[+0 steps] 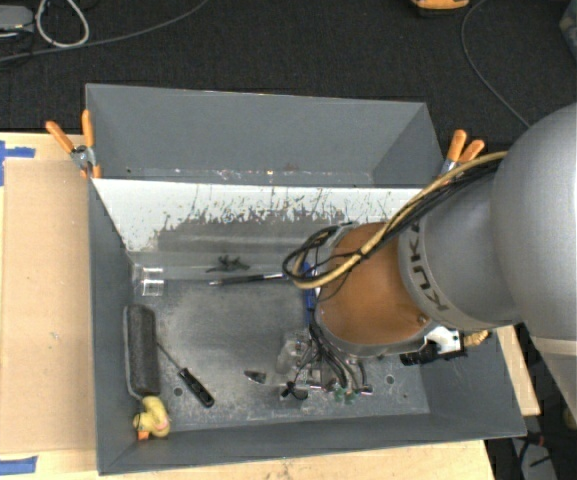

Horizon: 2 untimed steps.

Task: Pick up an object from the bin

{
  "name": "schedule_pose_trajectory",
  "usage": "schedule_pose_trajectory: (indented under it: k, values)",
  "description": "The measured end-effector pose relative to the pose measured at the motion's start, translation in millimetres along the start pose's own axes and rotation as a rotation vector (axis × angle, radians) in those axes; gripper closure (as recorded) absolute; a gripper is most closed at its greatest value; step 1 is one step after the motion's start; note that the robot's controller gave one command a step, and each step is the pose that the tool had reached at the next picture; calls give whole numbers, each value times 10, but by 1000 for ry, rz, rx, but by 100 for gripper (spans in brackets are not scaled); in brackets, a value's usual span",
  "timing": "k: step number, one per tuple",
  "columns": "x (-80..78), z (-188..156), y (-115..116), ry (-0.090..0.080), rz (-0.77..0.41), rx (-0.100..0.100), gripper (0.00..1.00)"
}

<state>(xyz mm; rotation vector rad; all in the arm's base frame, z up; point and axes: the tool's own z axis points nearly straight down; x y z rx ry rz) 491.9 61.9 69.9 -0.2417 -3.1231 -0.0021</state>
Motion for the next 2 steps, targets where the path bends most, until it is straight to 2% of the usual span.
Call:
schedule_pose_trajectory:
  k: [1, 2]
  values:
    - [32, -364, -9, 10, 0, 2, 100]
    - [9, -762, 1, 1, -3, 0, 100]
